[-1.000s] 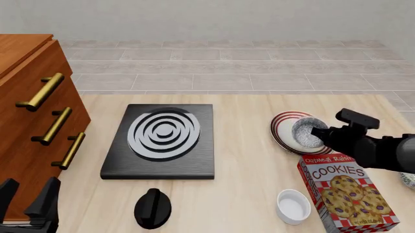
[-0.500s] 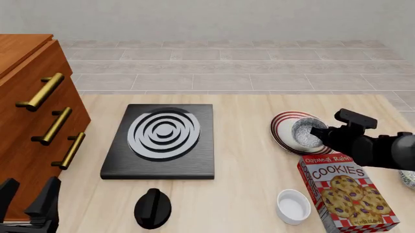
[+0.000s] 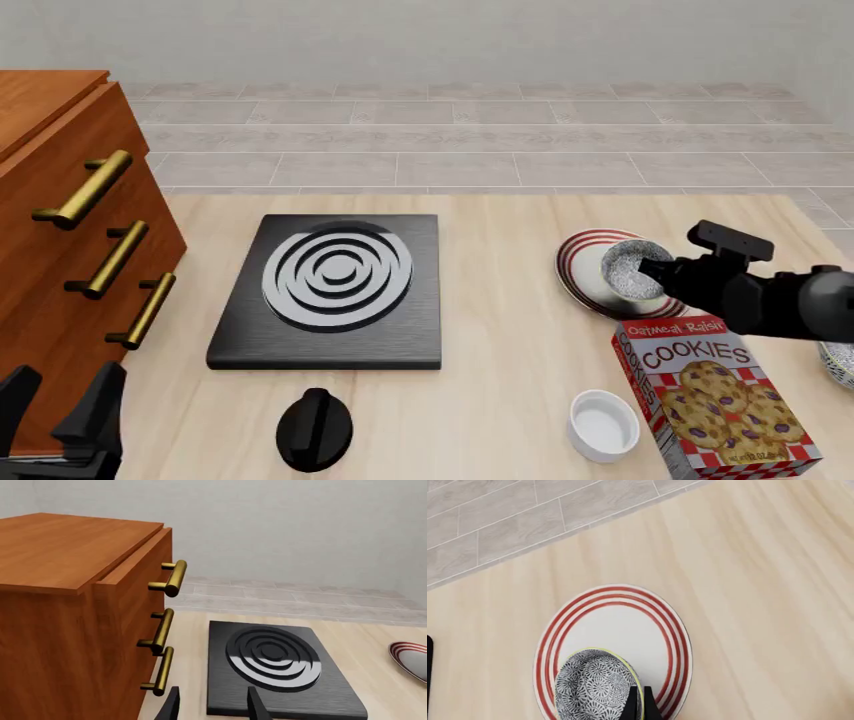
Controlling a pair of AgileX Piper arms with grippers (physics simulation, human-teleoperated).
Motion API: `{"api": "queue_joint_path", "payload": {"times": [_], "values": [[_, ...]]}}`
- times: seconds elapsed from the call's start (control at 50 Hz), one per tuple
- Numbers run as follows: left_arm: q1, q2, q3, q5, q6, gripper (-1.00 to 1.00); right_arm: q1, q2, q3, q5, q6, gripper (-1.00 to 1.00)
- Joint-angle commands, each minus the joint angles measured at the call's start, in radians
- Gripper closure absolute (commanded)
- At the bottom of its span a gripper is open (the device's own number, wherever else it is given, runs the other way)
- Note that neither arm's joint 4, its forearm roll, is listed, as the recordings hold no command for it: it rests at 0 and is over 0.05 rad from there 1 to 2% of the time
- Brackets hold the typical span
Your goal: Pick the akita bowl next to the ramekin and place it on the plate.
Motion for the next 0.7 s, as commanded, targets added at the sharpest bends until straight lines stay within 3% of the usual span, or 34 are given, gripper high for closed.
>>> {"api": "queue_joint_path", "payload": {"times": [0.02,0.7], "values": [[-0.002,0.018,0.000,-0.015,0.000,-1.00,-0.005,0.021,-0.020,-0.006,0.003,1.00],[-0.001,0.033,0.000,-0.024,0.003,-1.00,-0.008,0.072,-0.040,-0.025,0.004,1.00]]}}
